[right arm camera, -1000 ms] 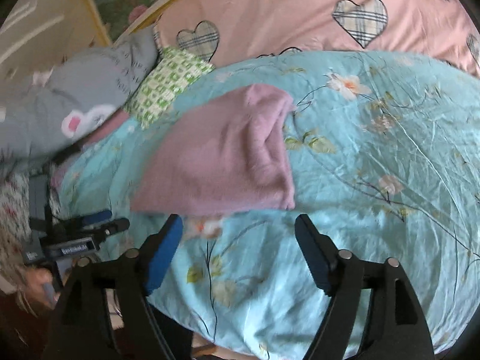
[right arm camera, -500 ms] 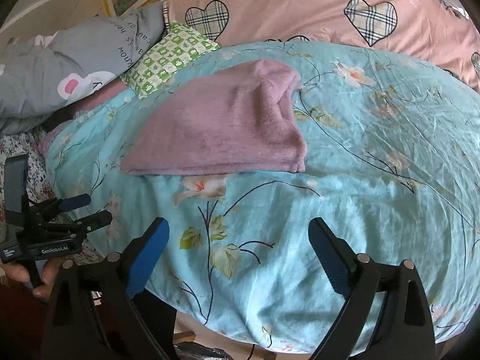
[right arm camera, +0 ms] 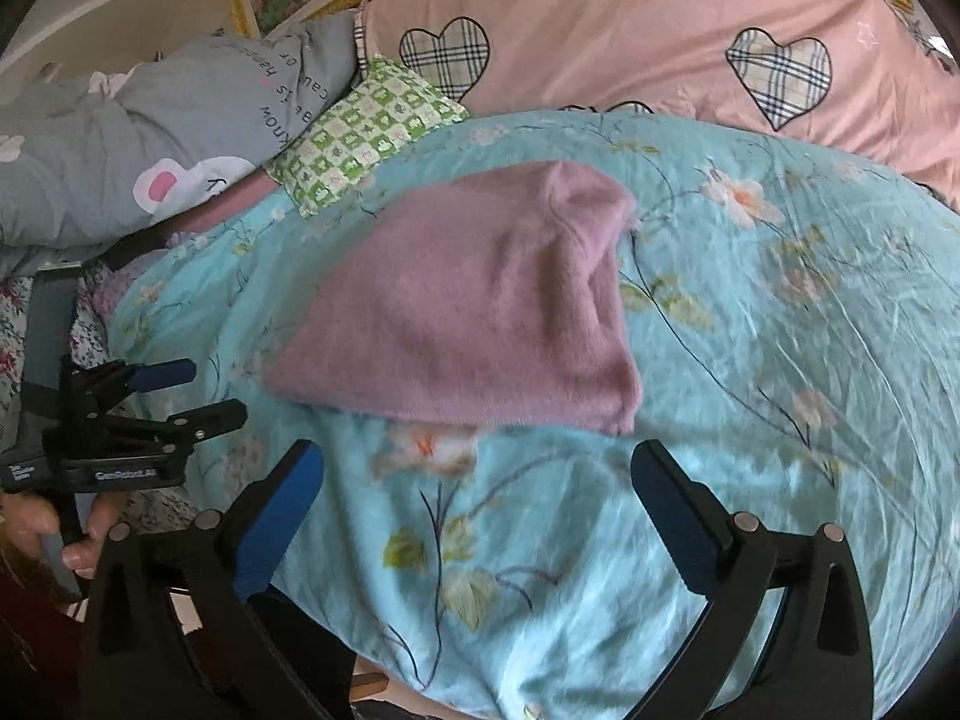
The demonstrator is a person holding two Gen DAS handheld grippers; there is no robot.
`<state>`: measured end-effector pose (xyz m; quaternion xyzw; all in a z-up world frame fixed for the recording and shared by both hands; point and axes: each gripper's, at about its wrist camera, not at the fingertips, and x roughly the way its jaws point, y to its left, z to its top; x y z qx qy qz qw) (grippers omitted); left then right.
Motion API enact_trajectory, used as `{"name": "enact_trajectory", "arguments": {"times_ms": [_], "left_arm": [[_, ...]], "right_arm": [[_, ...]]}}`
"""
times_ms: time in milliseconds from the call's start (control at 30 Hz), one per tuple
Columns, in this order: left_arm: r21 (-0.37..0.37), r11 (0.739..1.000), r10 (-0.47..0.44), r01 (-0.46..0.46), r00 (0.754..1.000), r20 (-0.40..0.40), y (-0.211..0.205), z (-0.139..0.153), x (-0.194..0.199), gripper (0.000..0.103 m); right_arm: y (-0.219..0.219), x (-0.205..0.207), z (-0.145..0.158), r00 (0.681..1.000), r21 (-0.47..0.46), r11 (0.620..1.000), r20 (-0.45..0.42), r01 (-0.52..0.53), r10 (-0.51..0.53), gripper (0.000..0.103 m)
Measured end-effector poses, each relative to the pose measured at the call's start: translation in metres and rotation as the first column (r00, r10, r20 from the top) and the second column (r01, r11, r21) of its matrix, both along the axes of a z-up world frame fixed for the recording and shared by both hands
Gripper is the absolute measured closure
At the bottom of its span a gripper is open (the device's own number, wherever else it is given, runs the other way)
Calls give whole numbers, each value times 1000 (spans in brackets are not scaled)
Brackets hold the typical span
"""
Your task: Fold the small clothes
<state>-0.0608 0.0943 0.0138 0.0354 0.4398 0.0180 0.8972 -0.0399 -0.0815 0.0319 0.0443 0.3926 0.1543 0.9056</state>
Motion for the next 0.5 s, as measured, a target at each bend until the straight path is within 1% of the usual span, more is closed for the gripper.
{"name": "enact_trajectory", "arguments": {"times_ms": [133,300,500], "left_arm": [[0,1000,23,-23,1000,-8,0,0,9,14],[-18,999,38,-39,999,-20,-1,-6,15,14],[-16,999,38,-38,999,-29,-4,-11,23,14]], "right_arm": [[1,16,0,1000,12,1000,-24,-4,4,1],[5,32,-9,998,24,1000,-70,-2,3,1],[12,42,-14,996,13,1000,-84,-23,24,1]]}}
